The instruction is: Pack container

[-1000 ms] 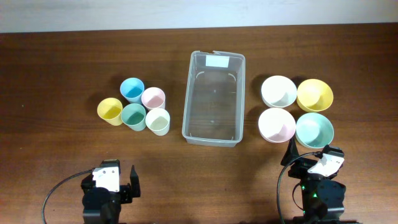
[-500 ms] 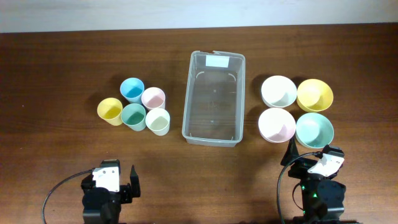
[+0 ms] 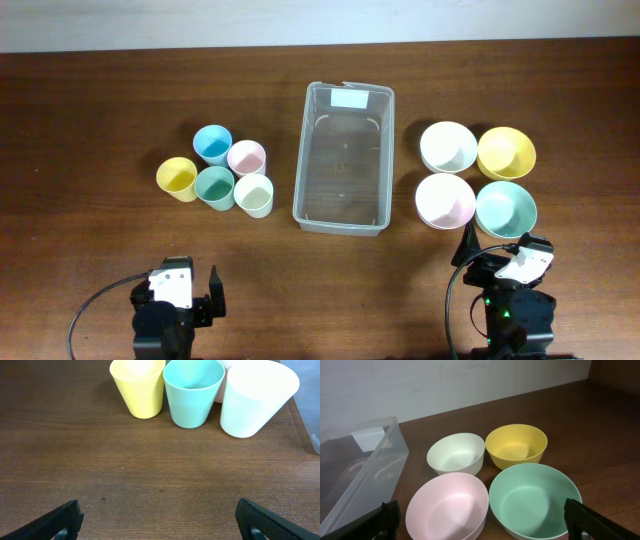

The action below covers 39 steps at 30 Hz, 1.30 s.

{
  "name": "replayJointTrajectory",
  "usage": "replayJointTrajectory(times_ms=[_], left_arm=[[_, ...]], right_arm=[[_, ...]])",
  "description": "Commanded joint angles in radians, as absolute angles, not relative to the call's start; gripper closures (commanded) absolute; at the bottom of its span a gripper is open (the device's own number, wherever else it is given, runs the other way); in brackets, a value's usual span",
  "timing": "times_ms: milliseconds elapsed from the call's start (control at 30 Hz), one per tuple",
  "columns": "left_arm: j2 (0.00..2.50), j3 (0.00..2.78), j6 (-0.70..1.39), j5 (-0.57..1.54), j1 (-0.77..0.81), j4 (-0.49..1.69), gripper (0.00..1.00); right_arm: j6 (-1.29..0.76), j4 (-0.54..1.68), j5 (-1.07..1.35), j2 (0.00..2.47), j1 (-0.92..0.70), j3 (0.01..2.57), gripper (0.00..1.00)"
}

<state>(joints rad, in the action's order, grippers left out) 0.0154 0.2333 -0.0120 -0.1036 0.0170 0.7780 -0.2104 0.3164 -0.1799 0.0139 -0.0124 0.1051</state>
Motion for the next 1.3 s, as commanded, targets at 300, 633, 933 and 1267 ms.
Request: replayJointTrajectory(times_ms=[300, 633, 933, 1267], left_arm=[[0.005, 0.222, -0.031, -0.093, 0.022, 0.779, 0.0], [0.005, 0.222, -0.031, -0.093, 0.022, 0.779, 0.0], [0.005, 0.222, -0.031, -0.093, 0.022, 0.78, 0.0], [0.005, 0.222, -0.031, -0.093, 0.022, 0.78, 0.0]], right_arm=[[-0.229, 0.32, -0.076, 0.004, -0.006, 0.097, 0.01], [-0.234, 0.295, 0.116, 0.004, -0.006, 0.11, 0.01], [-0.239, 0.546, 0.142, 0.272, -0.006, 0.439, 0.01], [-0.188, 0.875, 0.161, 0.872, -0.005, 1.076, 0.01]])
